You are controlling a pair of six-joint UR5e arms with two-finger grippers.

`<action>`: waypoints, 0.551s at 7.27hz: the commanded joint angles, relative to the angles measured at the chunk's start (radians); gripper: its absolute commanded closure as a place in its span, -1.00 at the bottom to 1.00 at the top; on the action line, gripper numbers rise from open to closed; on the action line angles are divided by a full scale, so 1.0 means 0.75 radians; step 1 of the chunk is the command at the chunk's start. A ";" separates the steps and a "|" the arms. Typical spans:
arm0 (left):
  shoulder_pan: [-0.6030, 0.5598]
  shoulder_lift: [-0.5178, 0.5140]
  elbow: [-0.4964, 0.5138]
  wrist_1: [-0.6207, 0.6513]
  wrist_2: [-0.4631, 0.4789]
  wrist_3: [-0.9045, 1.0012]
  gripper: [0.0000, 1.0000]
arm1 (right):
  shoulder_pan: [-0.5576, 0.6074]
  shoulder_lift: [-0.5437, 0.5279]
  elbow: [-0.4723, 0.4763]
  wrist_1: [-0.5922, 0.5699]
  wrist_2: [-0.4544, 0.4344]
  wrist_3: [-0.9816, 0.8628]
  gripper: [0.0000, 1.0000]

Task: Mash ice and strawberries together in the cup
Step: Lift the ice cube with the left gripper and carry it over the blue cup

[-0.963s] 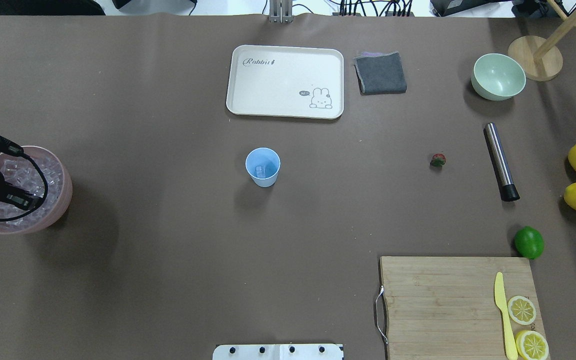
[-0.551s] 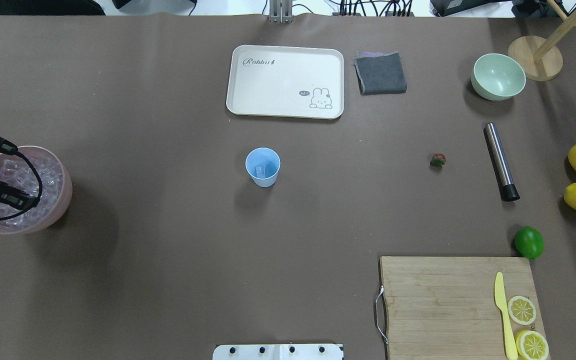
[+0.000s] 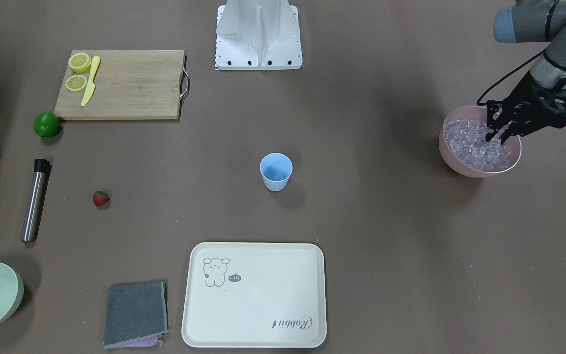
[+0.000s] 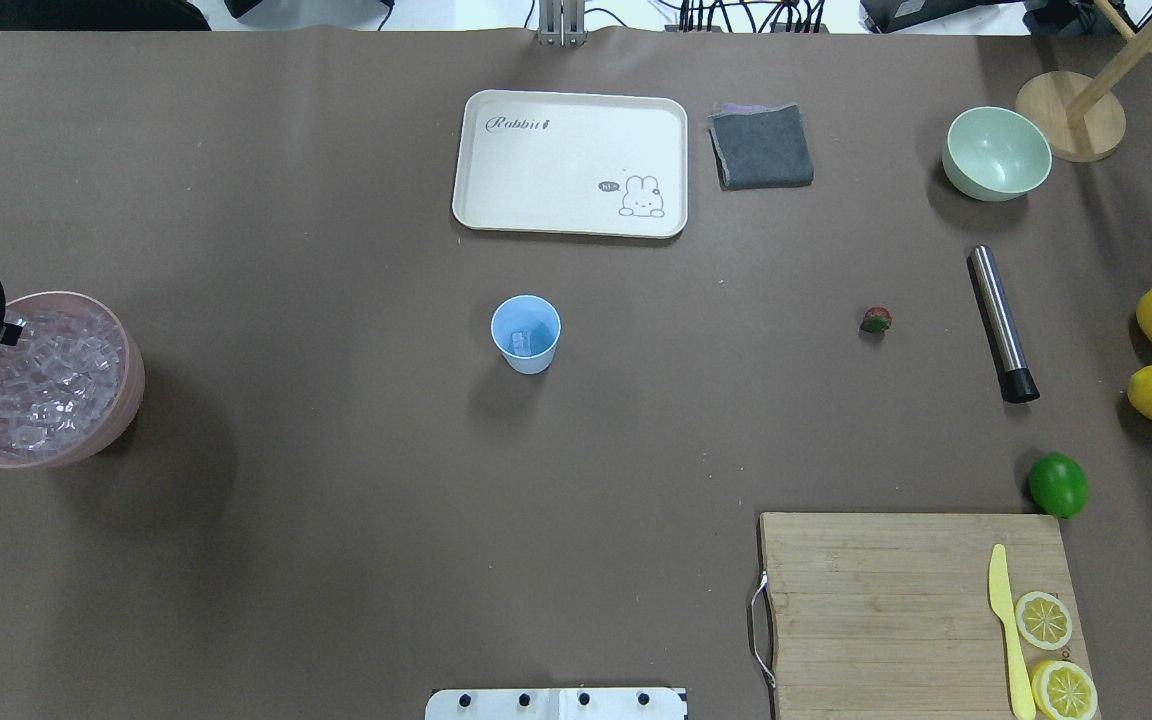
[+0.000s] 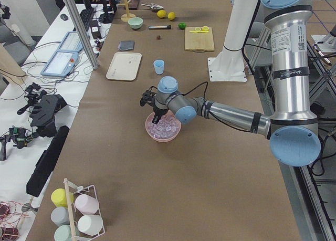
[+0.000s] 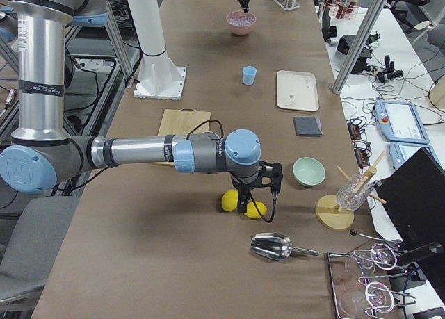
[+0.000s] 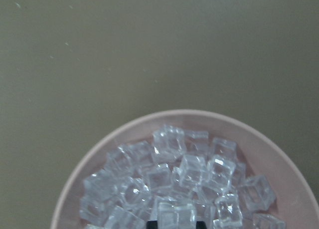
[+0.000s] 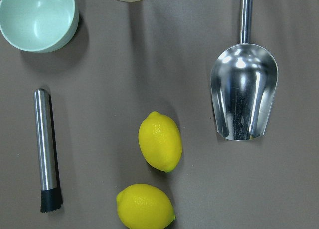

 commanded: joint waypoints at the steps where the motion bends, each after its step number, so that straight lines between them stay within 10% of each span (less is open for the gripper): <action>1: -0.089 -0.150 -0.009 -0.002 -0.064 -0.241 1.00 | 0.000 -0.003 0.003 0.000 0.002 0.000 -1.00; 4: 0.111 -0.573 0.032 0.019 -0.042 -0.800 1.00 | 0.002 -0.005 0.003 0.000 0.000 -0.002 -1.00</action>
